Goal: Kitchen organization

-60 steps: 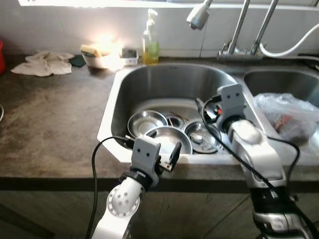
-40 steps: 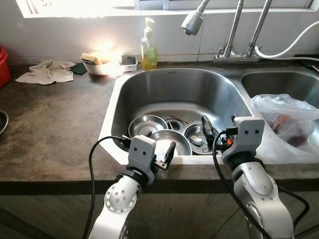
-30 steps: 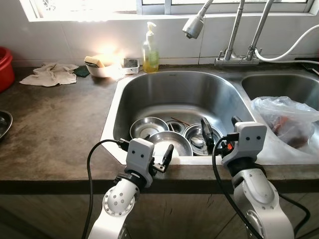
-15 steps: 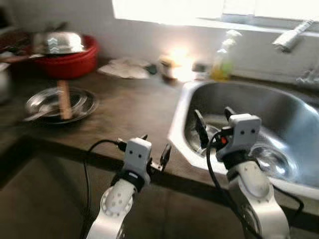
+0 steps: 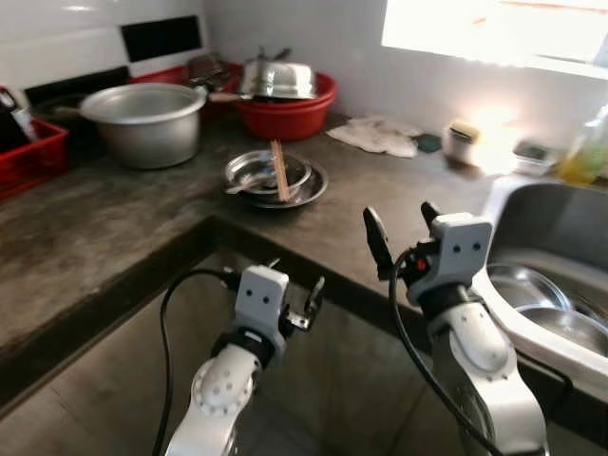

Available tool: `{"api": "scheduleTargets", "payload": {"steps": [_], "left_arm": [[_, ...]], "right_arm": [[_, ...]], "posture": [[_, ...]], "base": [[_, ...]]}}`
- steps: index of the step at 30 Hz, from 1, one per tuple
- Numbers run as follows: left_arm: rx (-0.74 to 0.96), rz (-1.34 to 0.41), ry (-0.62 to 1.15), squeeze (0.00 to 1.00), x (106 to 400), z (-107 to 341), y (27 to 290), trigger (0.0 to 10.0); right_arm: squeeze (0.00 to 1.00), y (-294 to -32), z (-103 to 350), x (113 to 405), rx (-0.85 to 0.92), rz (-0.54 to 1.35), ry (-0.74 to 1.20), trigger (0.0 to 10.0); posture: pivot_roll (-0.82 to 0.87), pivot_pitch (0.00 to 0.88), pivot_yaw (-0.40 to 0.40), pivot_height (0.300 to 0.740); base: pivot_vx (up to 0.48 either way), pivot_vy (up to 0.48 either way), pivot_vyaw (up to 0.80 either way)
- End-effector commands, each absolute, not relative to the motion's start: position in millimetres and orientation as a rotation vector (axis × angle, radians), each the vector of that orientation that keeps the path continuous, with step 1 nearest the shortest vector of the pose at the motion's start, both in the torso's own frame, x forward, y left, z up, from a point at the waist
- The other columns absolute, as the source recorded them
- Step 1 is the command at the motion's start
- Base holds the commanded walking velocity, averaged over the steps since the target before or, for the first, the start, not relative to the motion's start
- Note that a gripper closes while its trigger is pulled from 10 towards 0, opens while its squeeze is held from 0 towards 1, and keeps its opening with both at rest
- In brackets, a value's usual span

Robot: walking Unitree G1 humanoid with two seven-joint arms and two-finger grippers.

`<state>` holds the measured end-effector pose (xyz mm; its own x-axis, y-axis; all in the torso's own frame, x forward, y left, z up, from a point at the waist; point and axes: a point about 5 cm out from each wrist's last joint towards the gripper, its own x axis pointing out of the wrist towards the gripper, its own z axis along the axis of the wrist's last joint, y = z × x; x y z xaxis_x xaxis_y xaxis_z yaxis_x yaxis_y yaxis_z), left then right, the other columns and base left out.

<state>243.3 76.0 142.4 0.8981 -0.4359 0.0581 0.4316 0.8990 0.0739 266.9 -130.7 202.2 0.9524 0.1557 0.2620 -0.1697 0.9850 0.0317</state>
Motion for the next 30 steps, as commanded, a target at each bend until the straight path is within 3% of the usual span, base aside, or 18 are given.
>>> {"api": "scheduleTargets", "payload": {"steps": [1,10,18,30], "left_arm": [[0.076,-0.445,-0.095,0.00,245.4,147.7,77.0,10.0],[0.072,-0.434,-0.085,0.00,243.7,145.8,76.9,10.0],[0.083,-0.429,-0.067,0.00,242.2,142.8,78.2,10.0],[0.072,-0.435,-0.052,0.00,237.6,141.7,75.4,10.0]], "right_arm": [[0.00,-131.4,207.1,268.0,0.075,0.159,-0.274,10.0],[0.00,-129.2,212.1,275.6,0.046,0.207,-0.293,10.0],[0.00,-121.9,218.2,288.5,0.035,0.241,-0.302,10.0],[0.00,-122.3,222.1,314.5,0.015,0.234,-0.280,10.0]], "posture": [[0.06,0.032,-0.025,0.740],[0.06,0.050,-0.033,0.740],[0.07,0.063,-0.043,0.740],[0.06,0.096,-0.050,0.740]], "base": [[0.000,0.000,0.00],[0.000,0.000,0.00],[0.000,0.102,0.79],[0.000,0.000,0.00]]}}
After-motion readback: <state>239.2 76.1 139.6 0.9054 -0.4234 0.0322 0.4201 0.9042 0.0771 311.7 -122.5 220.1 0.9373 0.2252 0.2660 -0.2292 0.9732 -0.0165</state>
